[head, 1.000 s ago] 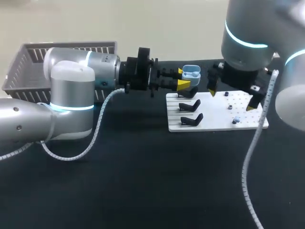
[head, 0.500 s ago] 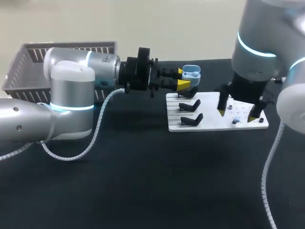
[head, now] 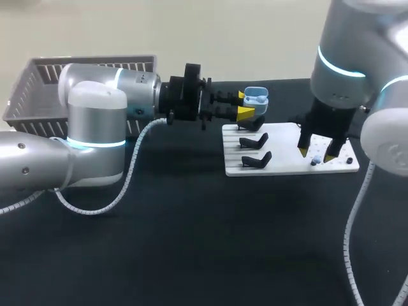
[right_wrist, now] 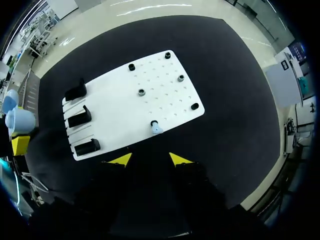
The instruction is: Pick up each earbud case from the left stands, insert the matching earbuds, close the lid, and place the case in the box.
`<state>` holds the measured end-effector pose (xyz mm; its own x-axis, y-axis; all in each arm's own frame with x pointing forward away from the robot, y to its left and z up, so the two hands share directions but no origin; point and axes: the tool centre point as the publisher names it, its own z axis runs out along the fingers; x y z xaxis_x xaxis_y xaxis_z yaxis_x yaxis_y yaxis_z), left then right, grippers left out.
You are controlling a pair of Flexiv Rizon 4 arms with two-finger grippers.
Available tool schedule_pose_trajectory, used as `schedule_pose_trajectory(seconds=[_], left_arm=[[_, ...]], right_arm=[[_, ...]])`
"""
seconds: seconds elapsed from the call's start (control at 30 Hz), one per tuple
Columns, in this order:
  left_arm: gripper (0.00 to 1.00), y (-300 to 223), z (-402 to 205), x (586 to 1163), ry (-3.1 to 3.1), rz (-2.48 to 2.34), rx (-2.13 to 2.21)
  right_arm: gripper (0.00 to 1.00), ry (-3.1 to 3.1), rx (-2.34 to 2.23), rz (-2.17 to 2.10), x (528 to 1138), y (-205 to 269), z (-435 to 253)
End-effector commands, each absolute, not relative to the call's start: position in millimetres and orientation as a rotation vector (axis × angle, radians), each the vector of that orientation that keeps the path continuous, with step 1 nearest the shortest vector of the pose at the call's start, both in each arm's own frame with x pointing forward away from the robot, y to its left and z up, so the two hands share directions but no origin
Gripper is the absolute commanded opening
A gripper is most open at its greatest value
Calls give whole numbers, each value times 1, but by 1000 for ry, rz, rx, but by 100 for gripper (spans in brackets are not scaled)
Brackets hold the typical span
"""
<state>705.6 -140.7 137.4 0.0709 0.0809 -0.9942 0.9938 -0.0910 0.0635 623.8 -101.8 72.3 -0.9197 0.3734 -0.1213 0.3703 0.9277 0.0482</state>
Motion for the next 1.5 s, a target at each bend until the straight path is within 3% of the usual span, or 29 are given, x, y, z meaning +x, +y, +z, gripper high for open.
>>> schedule_pose_trajectory(seconds=[0.03, 0.4, 0.63, 1.5], left_arm=[[0, -141, 137, 706, 1176, -1180, 1366], [0, -141, 137, 706, 1176, -1180, 1366], [0, -141, 137, 706, 1176, -1180, 1366], [0, -141, 137, 706, 1176, -1180, 1366]], right_arm=[[39, 2970, 605, 65, 634, -107, 63], [34, 2943, 703, 125, 639, -116, 51], [40, 2945, 750, 141, 642, -120, 41], [32, 2946, 792, 169, 653, -119, 25]])
